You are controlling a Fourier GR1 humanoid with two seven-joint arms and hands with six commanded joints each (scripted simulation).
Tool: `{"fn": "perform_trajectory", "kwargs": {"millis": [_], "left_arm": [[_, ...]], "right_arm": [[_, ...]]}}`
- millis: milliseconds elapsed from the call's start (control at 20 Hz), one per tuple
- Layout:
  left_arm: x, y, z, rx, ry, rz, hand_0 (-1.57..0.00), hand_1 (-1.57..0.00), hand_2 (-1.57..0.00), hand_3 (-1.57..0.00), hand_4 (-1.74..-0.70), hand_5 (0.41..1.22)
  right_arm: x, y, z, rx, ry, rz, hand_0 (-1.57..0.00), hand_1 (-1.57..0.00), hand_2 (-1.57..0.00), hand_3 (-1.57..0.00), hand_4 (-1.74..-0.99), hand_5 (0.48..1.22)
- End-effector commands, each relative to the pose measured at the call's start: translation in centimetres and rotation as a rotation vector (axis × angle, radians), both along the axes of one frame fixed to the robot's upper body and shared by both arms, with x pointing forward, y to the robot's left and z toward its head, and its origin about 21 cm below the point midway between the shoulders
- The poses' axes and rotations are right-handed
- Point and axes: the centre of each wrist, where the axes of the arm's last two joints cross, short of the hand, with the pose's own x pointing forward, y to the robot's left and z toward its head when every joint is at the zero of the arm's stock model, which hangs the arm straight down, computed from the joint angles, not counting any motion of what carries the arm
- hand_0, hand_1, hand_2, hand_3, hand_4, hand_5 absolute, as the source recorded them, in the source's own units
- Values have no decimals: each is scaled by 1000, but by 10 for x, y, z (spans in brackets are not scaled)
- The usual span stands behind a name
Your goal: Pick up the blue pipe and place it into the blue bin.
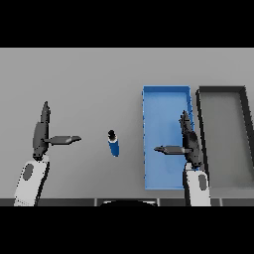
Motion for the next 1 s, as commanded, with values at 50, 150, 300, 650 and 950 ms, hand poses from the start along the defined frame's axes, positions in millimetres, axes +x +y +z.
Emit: {"fn": "perform_trajectory", "kwargs": {"millis": [50, 150, 300, 650, 950], "left_arm": [[0, 0, 0, 0, -6, -1, 1, 1, 1, 1, -1074, 591], [1, 1, 0, 0, -6, -1, 1, 1, 1, 1, -1074, 591], [-1, 11, 8, 71, -2, -173, 1, 1, 1, 1, -1074, 591], [-1, 36, 19, 150, 36, -421, 1, 1, 1, 1, -1080, 600], [-22, 15, 16, 123, 61, -645, 1, 1, 1, 1, -1102, 554]], "right_arm": [[1, 0, 0, 0, 1, -1, 1, 1, 1, 1, -1225, 617], [1, 1, 0, 0, 1, 0, 1, 1, 1, 1, -1225, 617], [-5, -3, 2, -92, -55, 64, 1, 1, 1, 1, -1225, 617], [-20, -6, 15, -265, -80, 133, 1, 1, 1, 1, -1196, 609], [-22, -4, 15, -278, -111, 149, 1, 1, 1, 1, -1198, 607]]}}
